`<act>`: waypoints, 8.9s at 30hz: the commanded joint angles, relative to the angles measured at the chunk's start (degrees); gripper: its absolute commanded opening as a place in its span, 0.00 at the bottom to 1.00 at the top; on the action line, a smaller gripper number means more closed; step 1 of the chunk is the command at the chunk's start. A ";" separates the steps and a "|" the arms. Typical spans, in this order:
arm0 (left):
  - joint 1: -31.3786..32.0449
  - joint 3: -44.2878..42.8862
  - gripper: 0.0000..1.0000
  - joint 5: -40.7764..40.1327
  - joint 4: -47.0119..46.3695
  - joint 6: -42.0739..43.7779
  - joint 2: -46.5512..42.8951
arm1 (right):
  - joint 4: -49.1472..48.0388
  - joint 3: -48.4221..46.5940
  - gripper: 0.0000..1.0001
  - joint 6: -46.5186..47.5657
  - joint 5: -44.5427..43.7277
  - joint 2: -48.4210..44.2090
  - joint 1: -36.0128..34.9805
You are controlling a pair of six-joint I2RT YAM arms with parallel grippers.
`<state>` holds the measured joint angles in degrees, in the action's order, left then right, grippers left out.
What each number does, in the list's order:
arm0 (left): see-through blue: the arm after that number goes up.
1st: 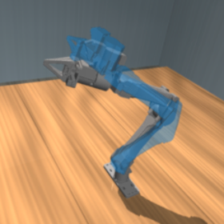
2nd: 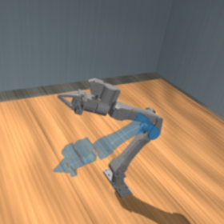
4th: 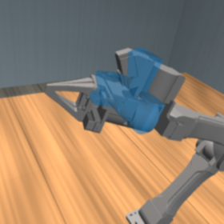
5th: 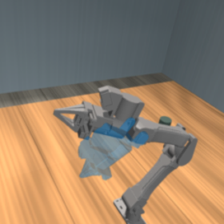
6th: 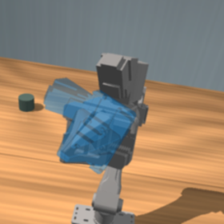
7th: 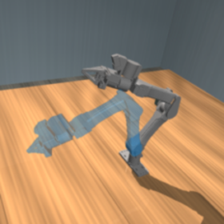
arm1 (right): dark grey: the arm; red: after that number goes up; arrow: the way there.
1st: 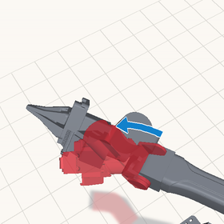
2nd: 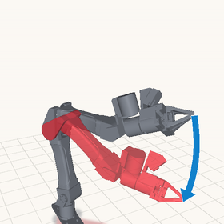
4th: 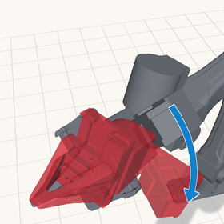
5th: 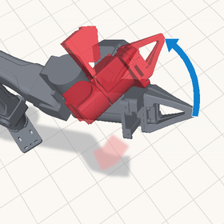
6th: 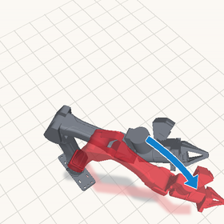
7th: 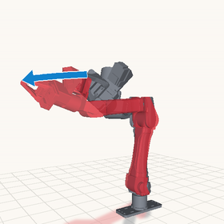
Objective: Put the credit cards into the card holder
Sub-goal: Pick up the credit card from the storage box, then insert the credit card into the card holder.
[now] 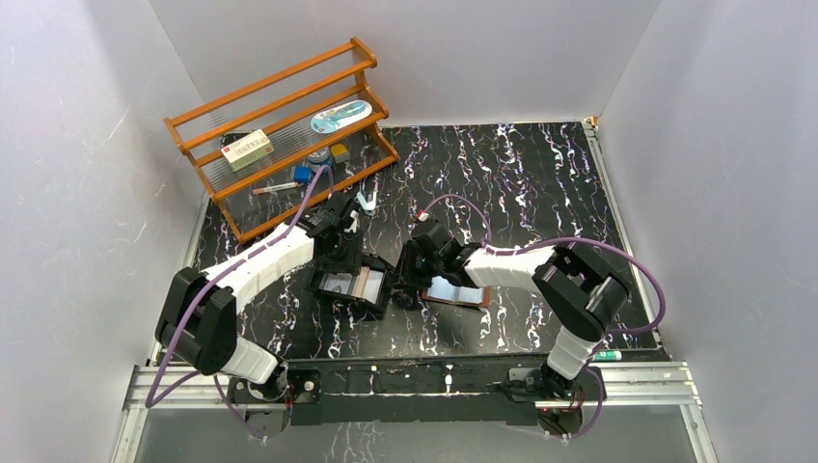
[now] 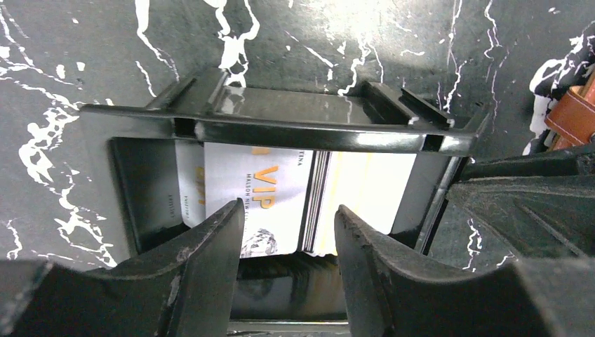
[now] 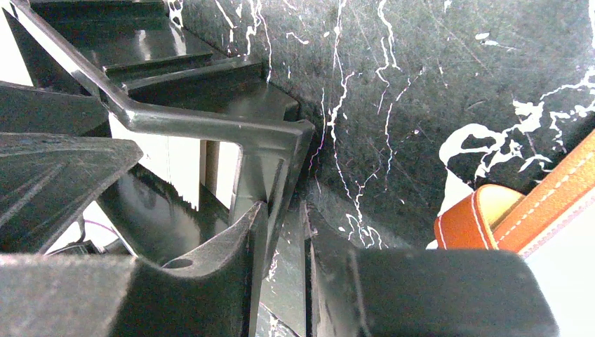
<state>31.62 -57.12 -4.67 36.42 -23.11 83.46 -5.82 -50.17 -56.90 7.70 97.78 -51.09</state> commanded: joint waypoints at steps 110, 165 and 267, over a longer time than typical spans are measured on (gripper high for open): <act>8.44 -5.42 0.00 24.34 -29.15 -24.81 4.03 | 29.47 6.79 0.32 23.20 -9.51 -22.22 22.08; 16.49 -0.99 0.00 26.22 -48.17 -28.59 23.20 | 26.42 12.89 0.30 20.80 -8.88 -20.28 23.08; 18.64 -13.45 0.31 15.06 -29.87 -21.71 24.40 | 20.65 15.18 0.29 14.54 -4.57 -23.61 23.28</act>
<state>50.37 -68.73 9.87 4.38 -44.58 110.10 16.45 -34.89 -41.69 2.85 75.68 -27.77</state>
